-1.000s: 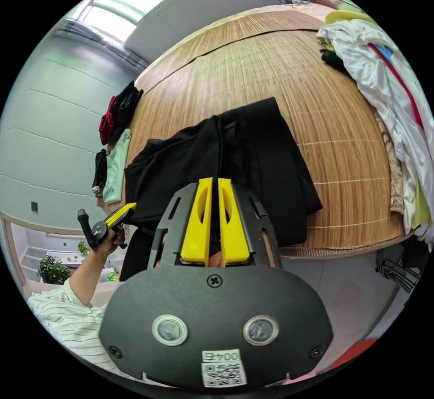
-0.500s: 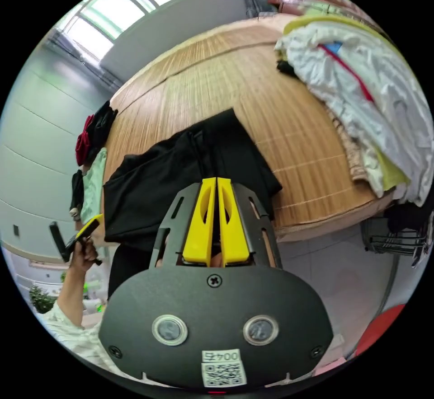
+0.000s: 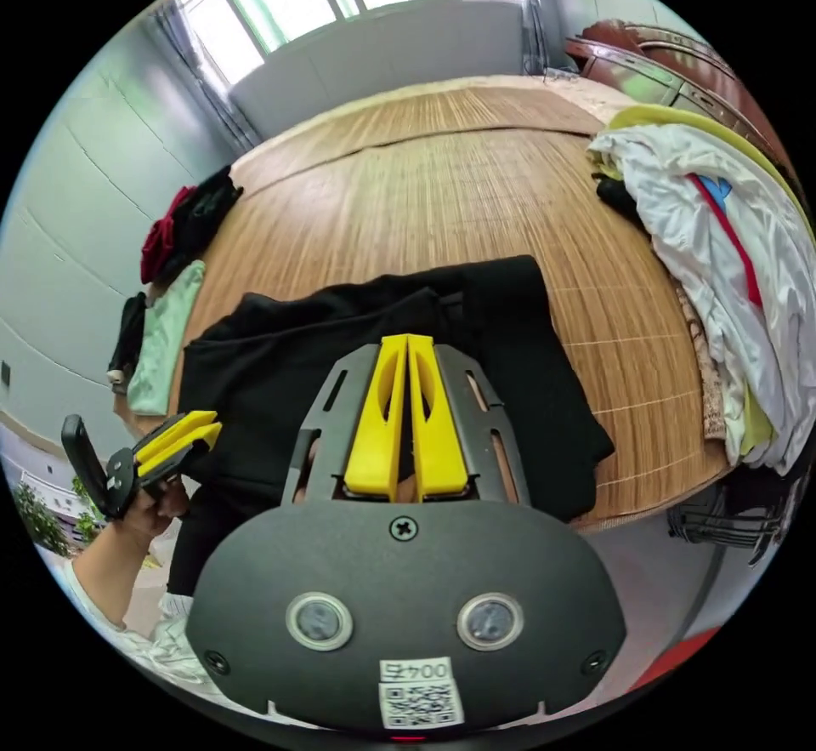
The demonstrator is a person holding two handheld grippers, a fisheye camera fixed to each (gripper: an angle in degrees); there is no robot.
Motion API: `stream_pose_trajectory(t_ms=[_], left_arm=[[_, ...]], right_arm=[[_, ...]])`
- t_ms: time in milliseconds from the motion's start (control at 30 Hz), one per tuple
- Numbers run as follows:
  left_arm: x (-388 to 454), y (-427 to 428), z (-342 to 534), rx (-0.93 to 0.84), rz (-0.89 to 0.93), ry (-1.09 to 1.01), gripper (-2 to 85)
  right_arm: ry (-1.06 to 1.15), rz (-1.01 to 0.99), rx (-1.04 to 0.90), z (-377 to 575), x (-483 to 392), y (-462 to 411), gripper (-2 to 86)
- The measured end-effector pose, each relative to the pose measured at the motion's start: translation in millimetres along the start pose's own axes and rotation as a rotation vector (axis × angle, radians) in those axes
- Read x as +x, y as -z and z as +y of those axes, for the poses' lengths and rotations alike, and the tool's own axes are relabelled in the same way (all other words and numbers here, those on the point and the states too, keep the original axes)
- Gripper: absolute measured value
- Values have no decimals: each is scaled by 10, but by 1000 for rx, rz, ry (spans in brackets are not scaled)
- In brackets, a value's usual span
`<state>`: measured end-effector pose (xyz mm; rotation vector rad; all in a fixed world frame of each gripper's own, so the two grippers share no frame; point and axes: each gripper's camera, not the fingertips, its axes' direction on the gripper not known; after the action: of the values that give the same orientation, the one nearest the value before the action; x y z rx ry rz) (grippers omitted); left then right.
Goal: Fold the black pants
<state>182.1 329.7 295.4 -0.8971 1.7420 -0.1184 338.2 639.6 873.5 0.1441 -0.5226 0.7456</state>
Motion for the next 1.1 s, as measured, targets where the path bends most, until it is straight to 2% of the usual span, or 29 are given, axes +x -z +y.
stream_pose_trajectory(t_ms=[67,167,333,433,533,600,667,700,767,867,1033,1100], left_arm=[[-261,205,87,11,-5,77,64],[-700,448,326,-37,-49,184,63],[-1116,720,648,-67,-76,275,64],[-1328,782,713,-84,-57,326,67],[-1625,827,750,-74,18,429,72],[-1828,839,772,-70,64,495,73],[-1945,857,774,-73,75,539,74],[-2008,875,770,-75,80,565,74],[-2094,905,759,-77,97,598,75],[-2221,951,737,-100,127,629,80],[-2413,1003,696,-133,187,644,98],[-2523,995,679,-140,244,667,108]], right_arm=[[40,-94,38,203,-201,61,-7],[110,-185,-10,311,-596,-171,-7],[240,-223,-87,318,-1394,-721,-6],[215,-141,-263,337,-1590,-1210,-3],[212,-264,-164,566,-1648,-884,11],[313,-323,-97,925,-1825,-617,36],[571,-333,-62,1579,-2276,-419,74],[632,-328,-54,1738,-2392,-399,80],[853,-262,-38,2276,-2830,-441,98],[1043,-150,-48,2702,-3215,-663,110],[1314,101,-9,3230,-3476,-1002,109],[1365,200,14,3353,-3490,-1106,82]])
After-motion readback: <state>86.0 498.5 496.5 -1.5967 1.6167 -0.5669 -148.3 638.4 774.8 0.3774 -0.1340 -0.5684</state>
